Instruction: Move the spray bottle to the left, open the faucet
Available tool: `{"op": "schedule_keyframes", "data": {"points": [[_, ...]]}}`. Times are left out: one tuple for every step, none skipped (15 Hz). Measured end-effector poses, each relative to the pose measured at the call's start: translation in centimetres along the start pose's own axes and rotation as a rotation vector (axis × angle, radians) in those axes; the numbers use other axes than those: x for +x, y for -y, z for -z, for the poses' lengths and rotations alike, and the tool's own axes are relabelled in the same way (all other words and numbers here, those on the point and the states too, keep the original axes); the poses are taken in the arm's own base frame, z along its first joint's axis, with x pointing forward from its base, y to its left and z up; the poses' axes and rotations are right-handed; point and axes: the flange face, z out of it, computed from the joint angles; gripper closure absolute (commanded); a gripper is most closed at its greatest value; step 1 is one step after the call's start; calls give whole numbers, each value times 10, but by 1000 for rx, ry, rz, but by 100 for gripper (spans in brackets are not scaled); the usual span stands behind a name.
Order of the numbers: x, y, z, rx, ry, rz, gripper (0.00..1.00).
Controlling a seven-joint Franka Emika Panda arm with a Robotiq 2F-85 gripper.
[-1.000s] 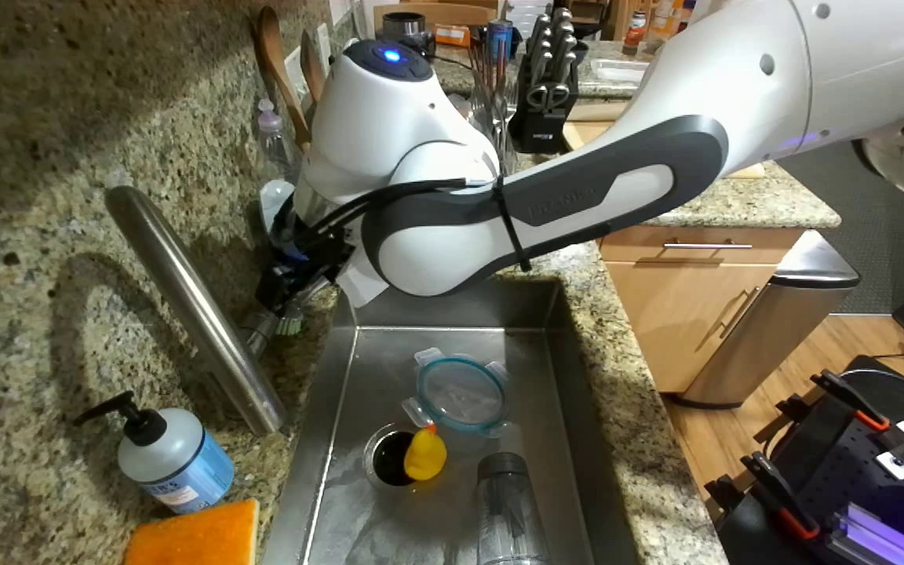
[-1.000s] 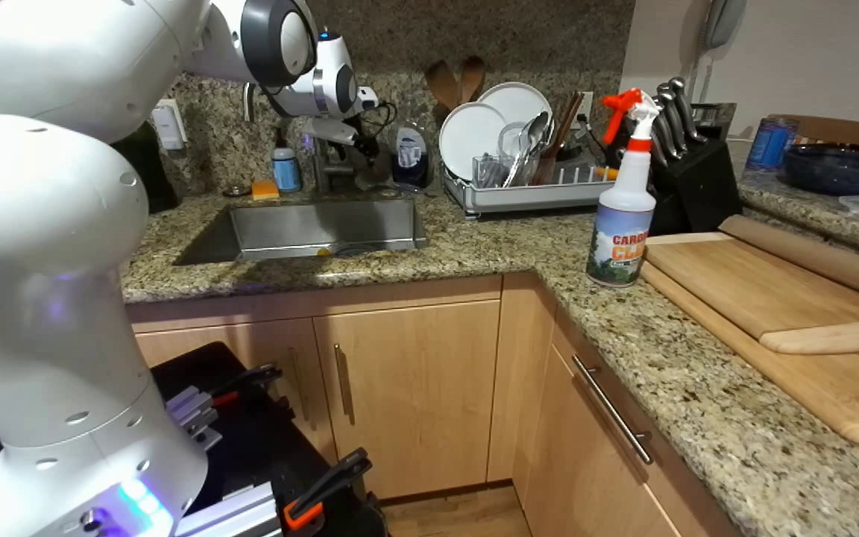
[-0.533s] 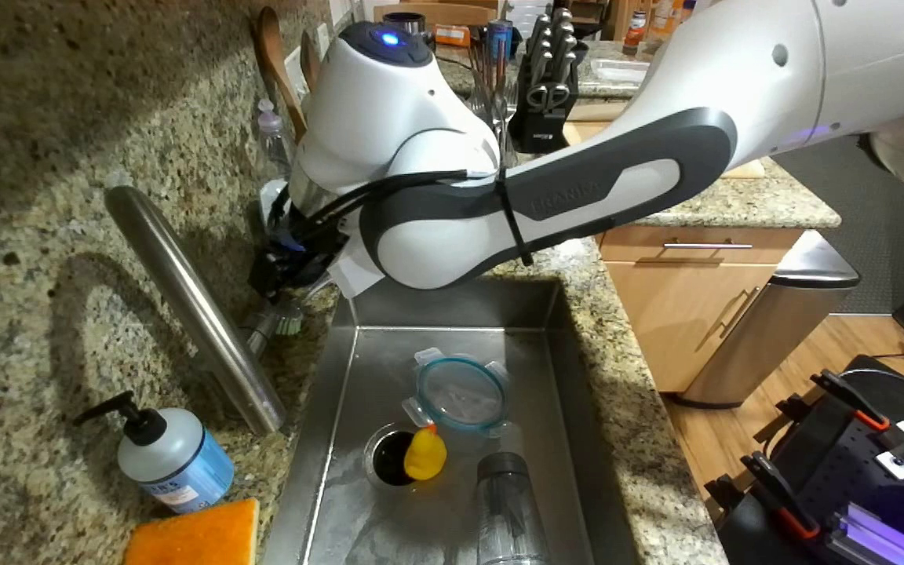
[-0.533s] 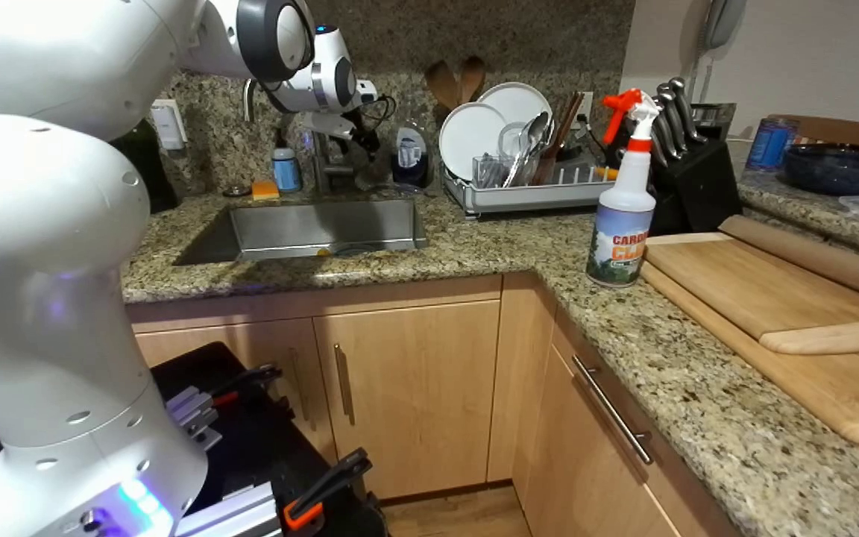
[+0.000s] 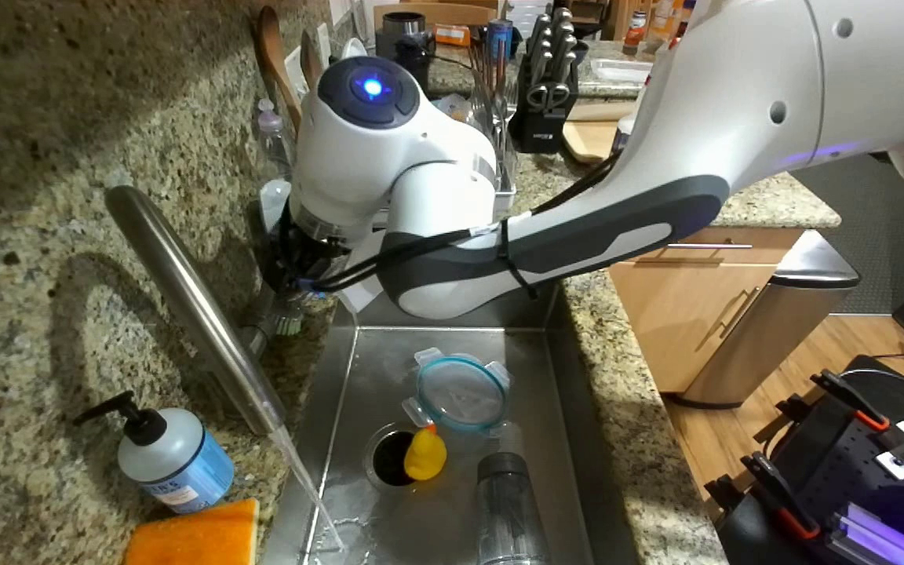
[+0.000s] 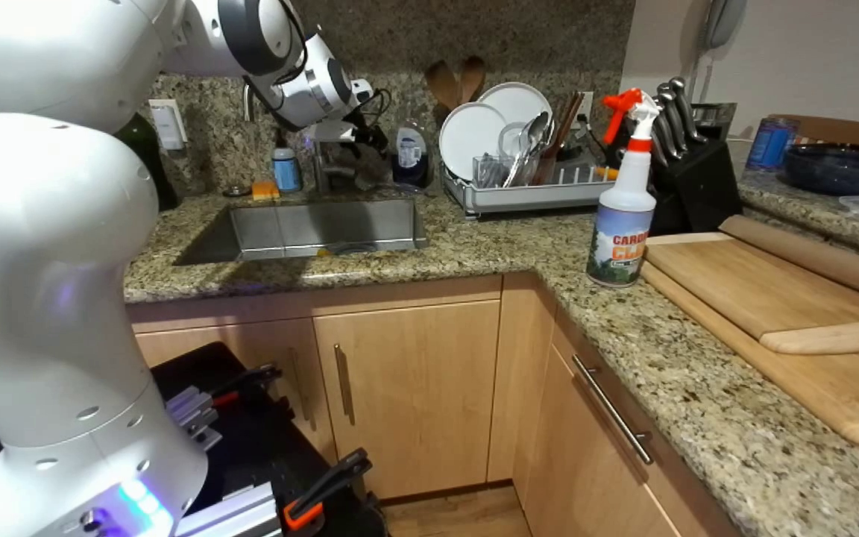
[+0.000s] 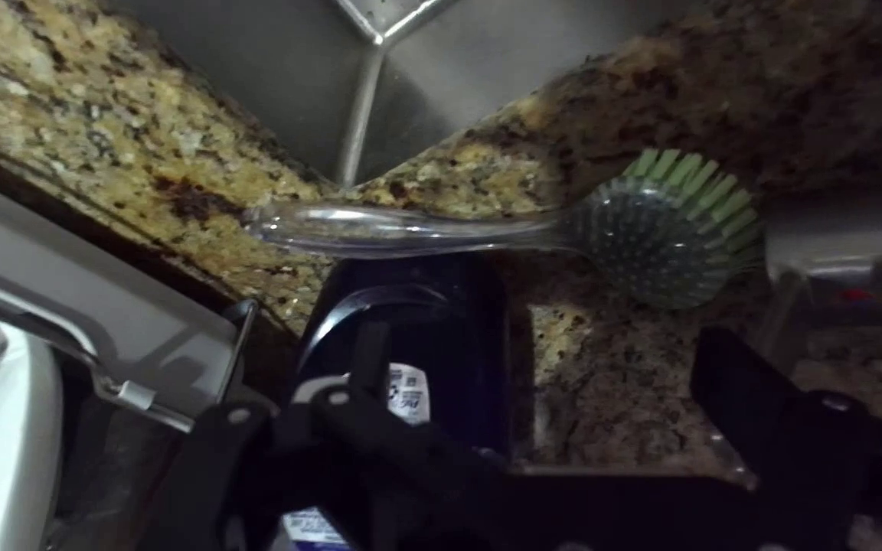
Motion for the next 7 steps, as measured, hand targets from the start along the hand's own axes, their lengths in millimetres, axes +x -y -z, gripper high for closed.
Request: {"op": "schedule_keyframes", "data": {"points": [[1, -3, -1, -33, -25, -2, 0], [1, -6, -2, -58, -46, -9, 0], [2, -9, -3, -74, -65, -20, 0], [2, -11, -4, -76, -77, -34, 0], [1, -11, -5, -72, -83, -40, 0], [1, -11, -6, -70, -85, -43, 0], [0, -11, -7, -68, -86, -44, 0]]}}
